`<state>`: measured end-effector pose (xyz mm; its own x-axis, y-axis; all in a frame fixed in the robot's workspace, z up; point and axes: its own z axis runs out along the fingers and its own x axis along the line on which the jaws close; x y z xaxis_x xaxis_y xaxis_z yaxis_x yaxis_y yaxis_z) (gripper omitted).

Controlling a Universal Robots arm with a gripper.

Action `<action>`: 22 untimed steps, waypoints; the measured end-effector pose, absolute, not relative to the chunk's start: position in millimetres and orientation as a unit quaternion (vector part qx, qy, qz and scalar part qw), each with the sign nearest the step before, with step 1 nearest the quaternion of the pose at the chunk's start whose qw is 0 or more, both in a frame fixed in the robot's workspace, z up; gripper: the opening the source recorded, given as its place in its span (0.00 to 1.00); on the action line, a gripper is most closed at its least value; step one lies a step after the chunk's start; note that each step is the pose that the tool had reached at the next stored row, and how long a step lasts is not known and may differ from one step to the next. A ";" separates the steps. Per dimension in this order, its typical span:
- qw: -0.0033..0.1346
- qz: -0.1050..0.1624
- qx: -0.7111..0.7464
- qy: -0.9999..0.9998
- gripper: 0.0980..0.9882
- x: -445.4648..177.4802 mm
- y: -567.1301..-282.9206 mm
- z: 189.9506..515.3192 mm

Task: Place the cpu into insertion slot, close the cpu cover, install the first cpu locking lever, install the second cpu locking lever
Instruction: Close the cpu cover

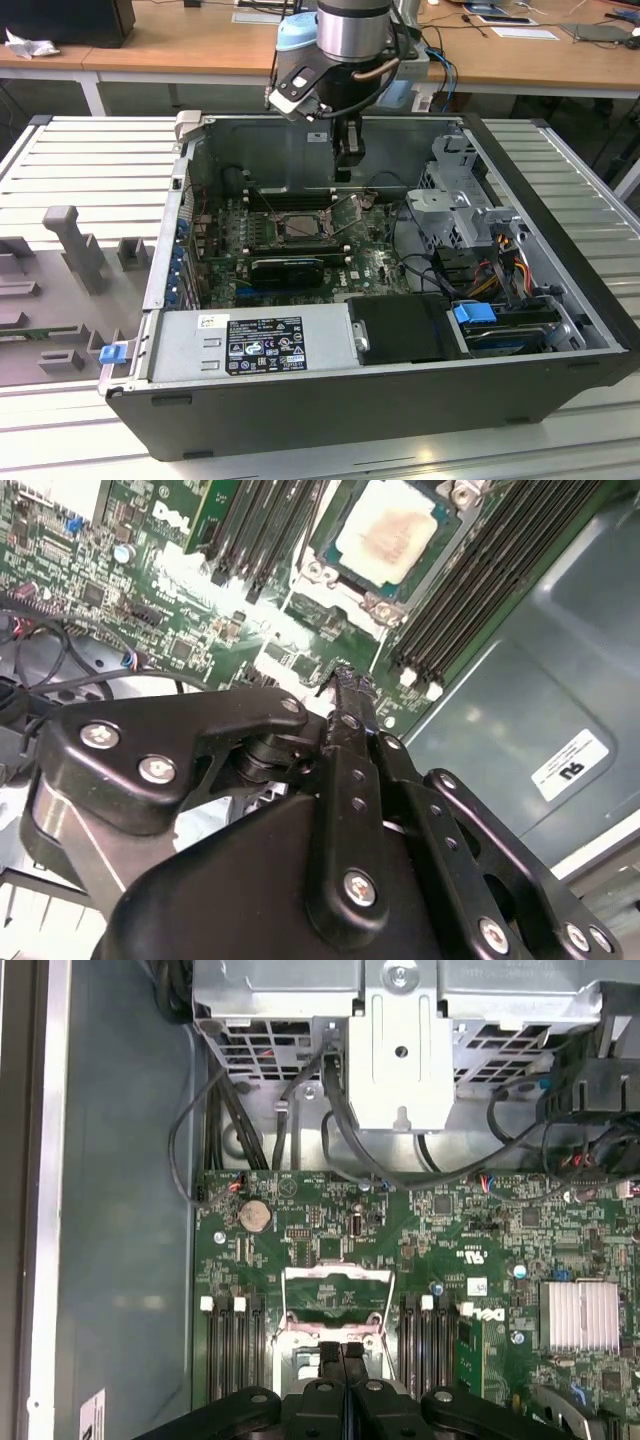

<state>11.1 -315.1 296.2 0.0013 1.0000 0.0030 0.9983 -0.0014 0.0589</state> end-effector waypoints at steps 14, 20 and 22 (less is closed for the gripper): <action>0.020 0.022 0.707 0.707 0.01 41.3 -315.9 290.4; 0.021 0.023 0.707 0.707 0.01 42.0 -321.7 280.5; 0.021 0.023 0.707 0.707 0.01 43.0 -323.6 272.5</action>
<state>43.0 -323.6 272.5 0.0004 1.0000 0.0030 0.9981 -0.0006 0.0622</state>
